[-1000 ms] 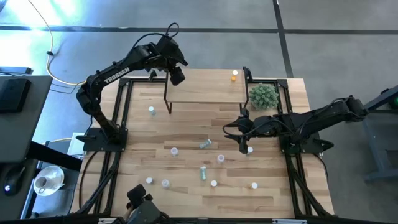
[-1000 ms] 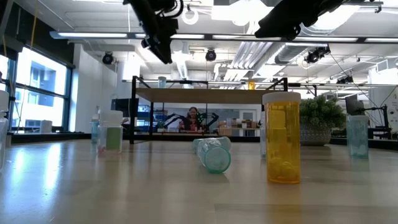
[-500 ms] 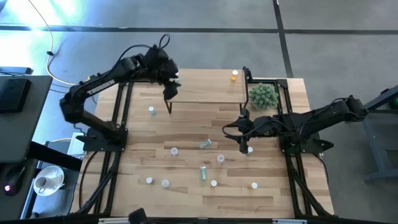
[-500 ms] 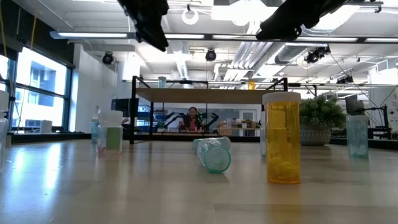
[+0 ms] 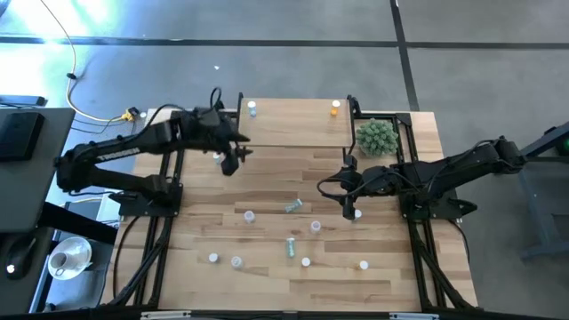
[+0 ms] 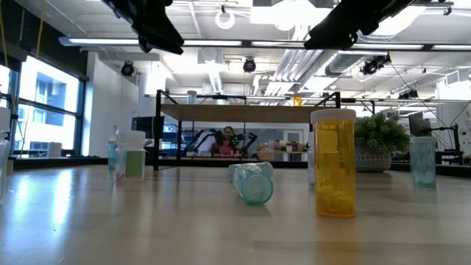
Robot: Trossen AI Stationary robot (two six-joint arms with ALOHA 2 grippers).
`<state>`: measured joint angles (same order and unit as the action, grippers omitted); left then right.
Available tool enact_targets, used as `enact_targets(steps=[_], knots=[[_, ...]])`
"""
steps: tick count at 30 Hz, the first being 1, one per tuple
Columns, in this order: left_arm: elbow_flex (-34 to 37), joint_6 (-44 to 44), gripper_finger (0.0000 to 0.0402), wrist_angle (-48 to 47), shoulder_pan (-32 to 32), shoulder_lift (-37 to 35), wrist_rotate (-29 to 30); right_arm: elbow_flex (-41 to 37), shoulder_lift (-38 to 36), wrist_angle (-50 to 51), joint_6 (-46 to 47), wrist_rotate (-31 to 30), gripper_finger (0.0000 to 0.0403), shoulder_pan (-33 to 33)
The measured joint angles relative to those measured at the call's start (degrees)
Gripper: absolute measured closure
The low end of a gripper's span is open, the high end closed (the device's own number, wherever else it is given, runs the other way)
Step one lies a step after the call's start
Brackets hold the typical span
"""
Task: Pick and place medicine bottles onto shelf by color
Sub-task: Put the top right transparent pill bottle on the shelf
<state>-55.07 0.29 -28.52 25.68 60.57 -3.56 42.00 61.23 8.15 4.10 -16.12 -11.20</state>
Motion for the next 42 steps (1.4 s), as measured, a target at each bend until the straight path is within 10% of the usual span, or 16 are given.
enact_targets(steps=[19, 42], knots=[[11.5, -12.4, 0.0216, 9.9, -18.9, -2.0, 19.1, 0.0, 0.7, 0.3, 3.6, 7.2, 0.0161, -0.1], [11.5, -13.7, 0.0216, 10.9, -28.9, -2.0, 33.5, 0.0, 20.8, -4.9, 6.2, 8.2, 0.0153, -6.6]])
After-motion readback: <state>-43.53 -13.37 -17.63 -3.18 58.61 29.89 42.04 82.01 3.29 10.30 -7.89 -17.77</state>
